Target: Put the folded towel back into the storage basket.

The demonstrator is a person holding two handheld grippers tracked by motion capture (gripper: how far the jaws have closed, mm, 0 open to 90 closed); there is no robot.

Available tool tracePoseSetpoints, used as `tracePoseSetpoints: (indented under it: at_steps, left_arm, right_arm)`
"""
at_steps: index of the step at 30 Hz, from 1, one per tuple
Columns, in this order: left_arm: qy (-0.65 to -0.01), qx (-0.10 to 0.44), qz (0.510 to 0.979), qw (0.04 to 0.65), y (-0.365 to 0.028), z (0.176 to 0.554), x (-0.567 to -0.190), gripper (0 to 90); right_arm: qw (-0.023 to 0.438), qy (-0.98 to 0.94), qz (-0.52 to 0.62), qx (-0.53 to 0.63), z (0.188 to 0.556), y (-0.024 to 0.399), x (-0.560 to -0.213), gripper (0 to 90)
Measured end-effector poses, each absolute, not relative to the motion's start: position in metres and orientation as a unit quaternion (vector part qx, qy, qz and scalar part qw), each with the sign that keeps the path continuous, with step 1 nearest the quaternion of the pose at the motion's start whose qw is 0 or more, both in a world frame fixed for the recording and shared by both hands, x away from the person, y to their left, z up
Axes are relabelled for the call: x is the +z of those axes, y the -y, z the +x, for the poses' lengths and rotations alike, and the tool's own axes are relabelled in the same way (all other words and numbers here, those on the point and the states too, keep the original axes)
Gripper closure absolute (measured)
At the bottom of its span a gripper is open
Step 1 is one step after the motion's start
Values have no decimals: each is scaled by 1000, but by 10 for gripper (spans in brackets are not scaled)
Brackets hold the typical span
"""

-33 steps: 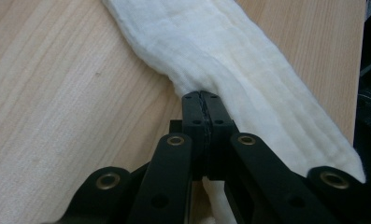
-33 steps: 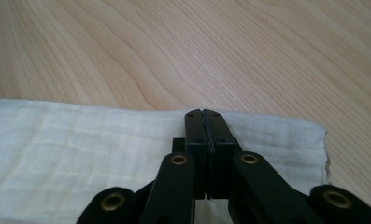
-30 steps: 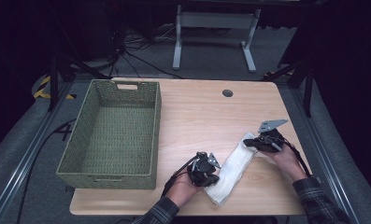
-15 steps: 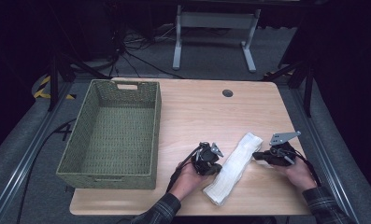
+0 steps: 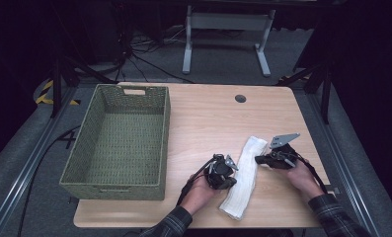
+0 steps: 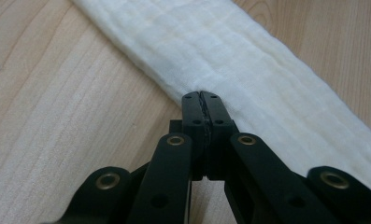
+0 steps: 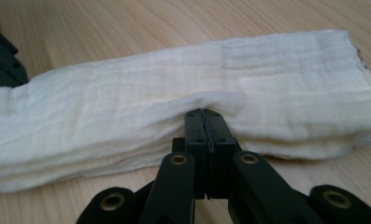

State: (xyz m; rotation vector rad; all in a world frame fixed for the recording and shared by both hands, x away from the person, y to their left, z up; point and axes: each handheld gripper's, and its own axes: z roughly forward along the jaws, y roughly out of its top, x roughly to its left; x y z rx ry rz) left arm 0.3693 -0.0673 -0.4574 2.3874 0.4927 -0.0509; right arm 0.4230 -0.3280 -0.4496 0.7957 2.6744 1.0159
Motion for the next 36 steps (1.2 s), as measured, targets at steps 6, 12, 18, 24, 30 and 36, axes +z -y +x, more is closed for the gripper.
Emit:
tracePoseSetpoints:
  at_steps: [6,12,18,24,30,36]
  left_arm:
    - [-183,-26,920,347,68,363,-455,896]
    - [-168,-39,920,351,73,353,-455,895]
    - [-162,-24,921,354,69,352,-447,849]
    - [-126,-23,922,365,77,353,-438,594]
    - [-85,-29,930,356,94,353,-442,352]
    - [-49,-21,942,332,110,349,-452,211]
  right_arm:
    - [83,-899,258,344,435,313,-450,900]
    - [79,-898,249,354,443,303,-452,900]
    - [79,-899,243,355,443,300,-452,899]
    - [77,-899,238,359,440,303,-448,892]
    - [68,-896,242,366,440,309,-448,737]
    - [69,-892,245,374,441,314,-446,665]
